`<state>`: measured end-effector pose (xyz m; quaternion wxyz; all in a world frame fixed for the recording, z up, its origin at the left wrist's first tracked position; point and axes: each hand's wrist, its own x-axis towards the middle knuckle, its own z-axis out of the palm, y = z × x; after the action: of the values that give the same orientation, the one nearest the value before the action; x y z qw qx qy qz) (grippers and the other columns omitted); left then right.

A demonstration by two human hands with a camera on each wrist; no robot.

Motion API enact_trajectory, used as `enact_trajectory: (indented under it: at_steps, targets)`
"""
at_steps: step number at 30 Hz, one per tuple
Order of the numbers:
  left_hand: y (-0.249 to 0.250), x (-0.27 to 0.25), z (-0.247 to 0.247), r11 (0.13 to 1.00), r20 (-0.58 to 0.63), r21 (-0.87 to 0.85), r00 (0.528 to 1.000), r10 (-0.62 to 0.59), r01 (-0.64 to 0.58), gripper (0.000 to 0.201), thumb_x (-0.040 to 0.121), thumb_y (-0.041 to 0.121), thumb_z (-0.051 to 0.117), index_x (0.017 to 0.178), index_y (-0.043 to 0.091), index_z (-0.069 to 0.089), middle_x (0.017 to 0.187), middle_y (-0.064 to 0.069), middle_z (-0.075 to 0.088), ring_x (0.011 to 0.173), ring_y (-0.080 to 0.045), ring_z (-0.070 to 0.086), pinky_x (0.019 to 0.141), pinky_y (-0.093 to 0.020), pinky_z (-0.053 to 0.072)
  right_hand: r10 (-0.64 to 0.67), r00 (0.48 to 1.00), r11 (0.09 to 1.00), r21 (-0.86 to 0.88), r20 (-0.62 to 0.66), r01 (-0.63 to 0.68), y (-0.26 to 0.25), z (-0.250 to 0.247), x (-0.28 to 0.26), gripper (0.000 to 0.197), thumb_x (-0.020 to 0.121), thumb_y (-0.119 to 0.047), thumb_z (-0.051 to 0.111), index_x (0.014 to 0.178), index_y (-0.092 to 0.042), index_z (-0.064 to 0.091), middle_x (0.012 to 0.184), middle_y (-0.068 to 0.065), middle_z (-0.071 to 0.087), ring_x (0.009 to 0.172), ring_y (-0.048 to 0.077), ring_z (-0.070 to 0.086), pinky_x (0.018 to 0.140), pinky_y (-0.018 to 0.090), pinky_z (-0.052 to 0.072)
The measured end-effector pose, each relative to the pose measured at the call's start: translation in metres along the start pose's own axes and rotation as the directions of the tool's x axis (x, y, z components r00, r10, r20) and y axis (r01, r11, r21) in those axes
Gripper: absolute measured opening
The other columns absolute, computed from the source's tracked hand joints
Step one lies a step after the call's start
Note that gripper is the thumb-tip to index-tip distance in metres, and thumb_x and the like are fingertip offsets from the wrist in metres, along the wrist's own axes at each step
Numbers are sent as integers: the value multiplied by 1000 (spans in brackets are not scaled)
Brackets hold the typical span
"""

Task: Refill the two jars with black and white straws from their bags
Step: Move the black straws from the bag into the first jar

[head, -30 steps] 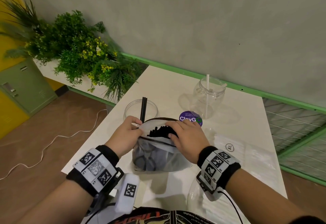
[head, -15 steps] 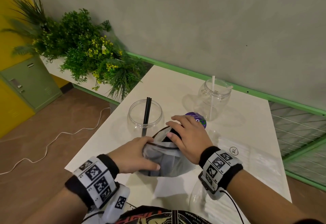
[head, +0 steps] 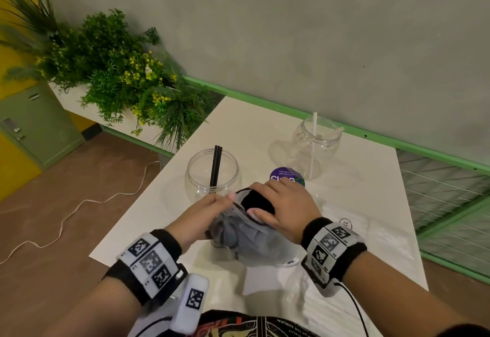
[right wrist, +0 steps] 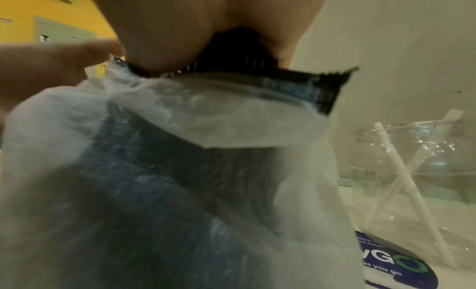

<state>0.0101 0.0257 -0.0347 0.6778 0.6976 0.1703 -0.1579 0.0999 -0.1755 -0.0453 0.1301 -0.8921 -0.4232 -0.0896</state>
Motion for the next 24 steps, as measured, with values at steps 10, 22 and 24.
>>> enact_trajectory:
  at_steps: [10,22,24]
  targets:
    - [13,-3,-16,636,114,617,852,510,-463,44,69,66,58,105,41,61,120,25,50,113,11,45,93,-7,33,86,996,996,-19,-9,-86,-1,2,5,44,85,-57,39,100,-24,64,88,-5,64,78,24,55,70,40,48]
    - [6,4,-7,686,-70,588,818,571,-428,28,73,27,80,75,29,53,92,5,60,89,-5,56,79,-24,43,4,953,994,109,-303,31,-21,-7,-15,29,89,-44,53,103,-22,67,101,-6,61,99,22,48,85,37,38]
    - [7,3,-7,719,-67,569,849,524,-399,30,67,46,76,74,29,52,90,5,60,87,-6,56,77,-25,44,-91,959,995,18,-267,99,-26,-1,-25,30,85,-47,58,100,-22,66,98,-5,60,93,21,48,79,37,39]
